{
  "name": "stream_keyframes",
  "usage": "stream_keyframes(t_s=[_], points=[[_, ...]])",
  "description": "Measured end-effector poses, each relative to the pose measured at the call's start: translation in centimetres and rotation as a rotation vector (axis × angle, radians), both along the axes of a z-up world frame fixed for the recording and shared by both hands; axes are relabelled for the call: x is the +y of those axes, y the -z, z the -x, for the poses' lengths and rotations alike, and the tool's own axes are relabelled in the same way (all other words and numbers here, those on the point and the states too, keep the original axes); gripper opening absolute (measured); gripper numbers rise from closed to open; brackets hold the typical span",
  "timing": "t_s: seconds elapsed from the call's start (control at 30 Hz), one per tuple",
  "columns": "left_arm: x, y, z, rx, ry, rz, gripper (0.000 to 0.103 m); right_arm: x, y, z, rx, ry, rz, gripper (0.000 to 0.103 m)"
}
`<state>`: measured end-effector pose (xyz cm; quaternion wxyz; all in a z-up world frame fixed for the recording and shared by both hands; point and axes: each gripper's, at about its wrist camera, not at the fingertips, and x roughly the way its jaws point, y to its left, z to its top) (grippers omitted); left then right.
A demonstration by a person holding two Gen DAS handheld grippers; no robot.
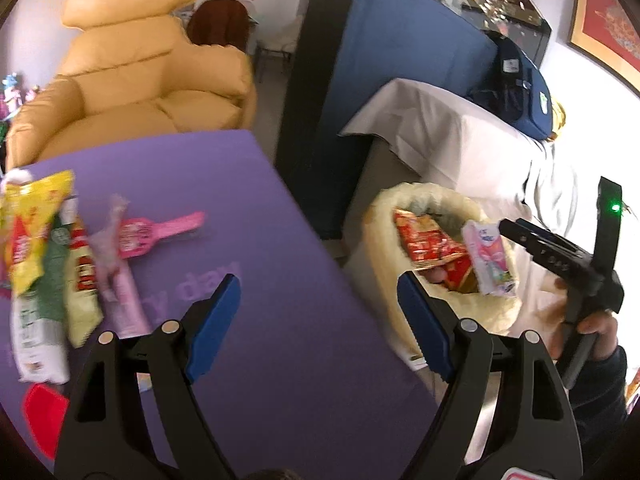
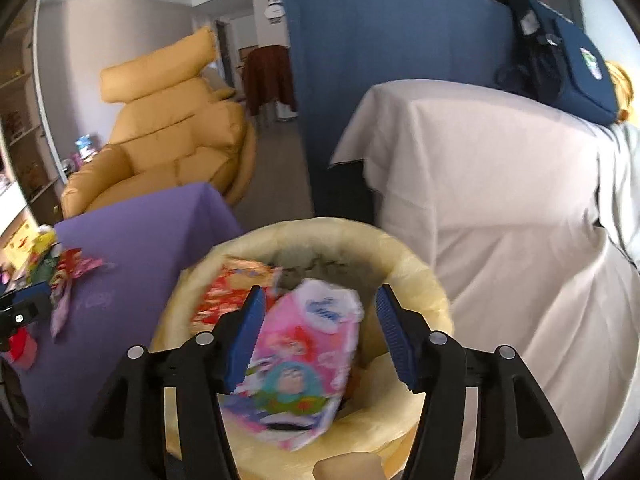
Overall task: Collect trash
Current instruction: 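Return both tools to the table and grasp the yellow snack bag with the left gripper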
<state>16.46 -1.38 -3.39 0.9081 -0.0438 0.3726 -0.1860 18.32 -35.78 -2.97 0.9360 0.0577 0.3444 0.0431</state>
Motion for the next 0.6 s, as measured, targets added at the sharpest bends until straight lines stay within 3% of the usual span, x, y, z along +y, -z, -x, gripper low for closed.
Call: stream_keyframes(t_s=[0.23,0.6], points=[[4.5,-1.0,2.5,-0.029,-0.083,0.005,0.077,5.0,-1.1,0.7,0.016,-0.127,-0.035,0.054],[11.4,-1.2,5.4,-0.038,-0.181,0.042,0.077,16.3,0.4,1.8,0.072,-0.432,-0.035,0.054]])
